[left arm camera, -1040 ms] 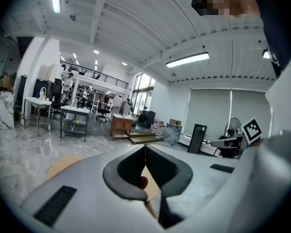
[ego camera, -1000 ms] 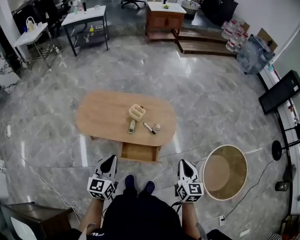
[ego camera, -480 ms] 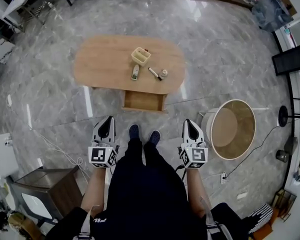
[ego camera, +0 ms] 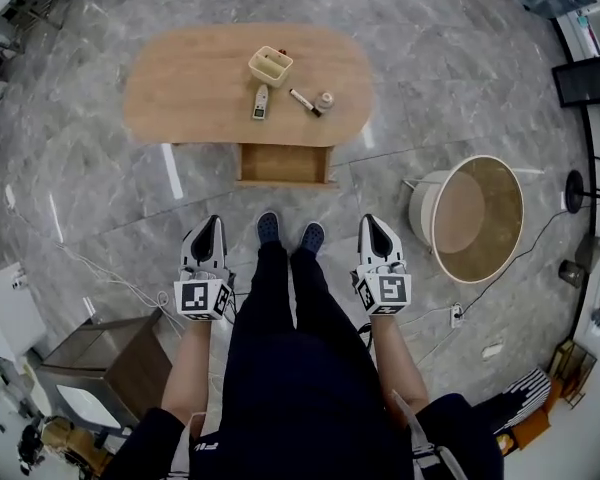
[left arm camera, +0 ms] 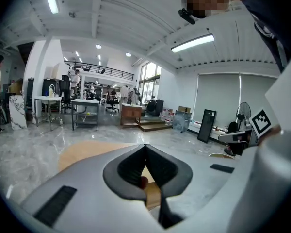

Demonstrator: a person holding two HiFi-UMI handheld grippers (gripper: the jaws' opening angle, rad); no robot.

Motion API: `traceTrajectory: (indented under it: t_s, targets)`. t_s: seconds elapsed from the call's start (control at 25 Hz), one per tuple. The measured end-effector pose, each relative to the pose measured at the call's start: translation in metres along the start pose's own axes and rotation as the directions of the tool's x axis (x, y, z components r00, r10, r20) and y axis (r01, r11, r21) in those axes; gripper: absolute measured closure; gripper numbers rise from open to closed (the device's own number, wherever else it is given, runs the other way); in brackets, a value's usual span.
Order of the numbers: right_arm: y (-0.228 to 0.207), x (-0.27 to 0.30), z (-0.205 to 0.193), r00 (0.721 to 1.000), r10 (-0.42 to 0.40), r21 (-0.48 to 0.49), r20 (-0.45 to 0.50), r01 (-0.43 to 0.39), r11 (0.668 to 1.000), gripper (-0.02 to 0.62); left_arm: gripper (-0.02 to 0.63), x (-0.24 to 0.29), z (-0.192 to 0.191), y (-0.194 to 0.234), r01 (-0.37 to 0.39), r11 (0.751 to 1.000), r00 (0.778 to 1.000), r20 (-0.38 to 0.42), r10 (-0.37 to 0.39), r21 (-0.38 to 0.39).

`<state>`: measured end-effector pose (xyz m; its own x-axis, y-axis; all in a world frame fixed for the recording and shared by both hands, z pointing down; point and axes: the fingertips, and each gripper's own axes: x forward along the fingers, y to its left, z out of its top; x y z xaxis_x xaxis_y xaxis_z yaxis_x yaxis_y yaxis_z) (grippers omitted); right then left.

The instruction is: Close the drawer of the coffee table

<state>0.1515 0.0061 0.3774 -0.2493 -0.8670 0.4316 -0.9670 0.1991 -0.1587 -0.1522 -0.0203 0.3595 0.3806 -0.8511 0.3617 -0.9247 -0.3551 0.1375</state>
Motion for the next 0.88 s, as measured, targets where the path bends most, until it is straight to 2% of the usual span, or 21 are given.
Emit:
traceTrajectory:
  t_s: [0.32, 0.88]
  targets:
    - [0.007, 0.019, -0.055, 0.998, 0.013, 0.037, -0.061, -0.011, 0.999, 0.569, 0.581, 0.017, -0.051, -0.003, 0.029, 1.0, 0.998, -0.049, -0.029, 0.0]
    - [0.013, 0.098, -0.171, 0.991, 0.073, 0.075, -0.112, -0.065, 0.995, 0.569, 0.581, 0.068, -0.183, 0.031, -0.018, 0.999, 0.985, -0.174, 0.011, -0.038]
